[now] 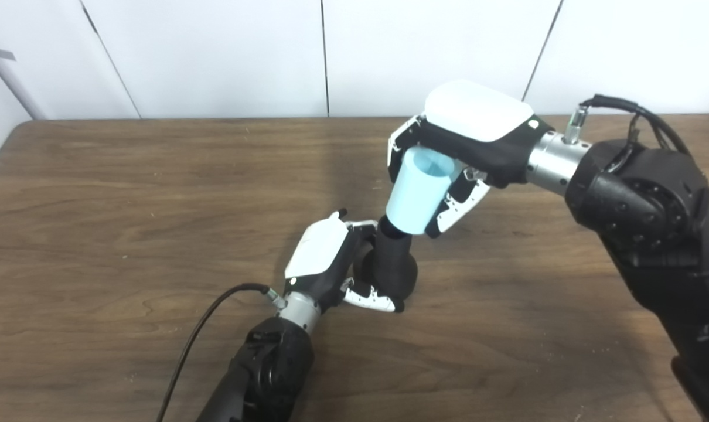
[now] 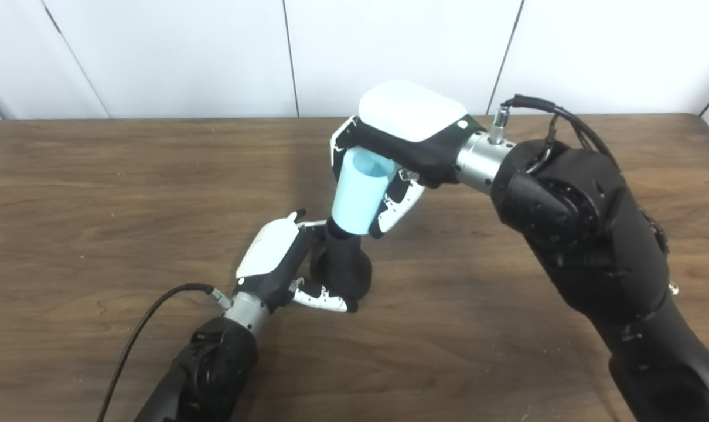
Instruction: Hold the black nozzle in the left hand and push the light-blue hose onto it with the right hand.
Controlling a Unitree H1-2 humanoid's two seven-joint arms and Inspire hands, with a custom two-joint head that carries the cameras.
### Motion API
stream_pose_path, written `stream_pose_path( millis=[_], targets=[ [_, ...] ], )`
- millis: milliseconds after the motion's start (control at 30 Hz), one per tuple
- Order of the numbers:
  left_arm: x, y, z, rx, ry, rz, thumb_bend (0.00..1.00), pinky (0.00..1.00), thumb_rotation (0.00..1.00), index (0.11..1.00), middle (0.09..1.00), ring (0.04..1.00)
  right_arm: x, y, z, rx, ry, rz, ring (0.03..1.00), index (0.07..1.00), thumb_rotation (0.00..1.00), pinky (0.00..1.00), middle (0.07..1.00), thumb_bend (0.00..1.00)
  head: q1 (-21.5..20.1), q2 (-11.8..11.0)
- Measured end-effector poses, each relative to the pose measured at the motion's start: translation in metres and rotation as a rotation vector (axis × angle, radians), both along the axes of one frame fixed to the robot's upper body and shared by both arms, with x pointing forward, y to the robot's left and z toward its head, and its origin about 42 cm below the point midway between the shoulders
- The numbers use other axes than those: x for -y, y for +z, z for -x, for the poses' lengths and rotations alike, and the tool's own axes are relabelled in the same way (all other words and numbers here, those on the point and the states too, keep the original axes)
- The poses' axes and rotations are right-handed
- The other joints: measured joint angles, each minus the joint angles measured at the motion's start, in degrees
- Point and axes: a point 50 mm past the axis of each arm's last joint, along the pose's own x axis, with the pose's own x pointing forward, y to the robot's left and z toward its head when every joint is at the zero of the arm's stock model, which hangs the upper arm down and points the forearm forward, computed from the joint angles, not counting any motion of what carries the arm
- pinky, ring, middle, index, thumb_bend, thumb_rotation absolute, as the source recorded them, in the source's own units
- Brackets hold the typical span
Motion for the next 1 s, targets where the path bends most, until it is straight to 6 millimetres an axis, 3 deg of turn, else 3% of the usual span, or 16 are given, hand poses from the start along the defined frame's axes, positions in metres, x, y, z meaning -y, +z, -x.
stream_pose_path(
  millis=[1000],
  targets=[
    [0.003,-0.001,0.003,-0.017,0.018,0.014,0.52,1.00,0.00,0.446,0.542,0.787,-0.007,-0.013,0.003,-0.029,0.040,0.002,0.426,0.501,0.00,0.31,0.522,0.50,-0.1,1.0]
  ],
)
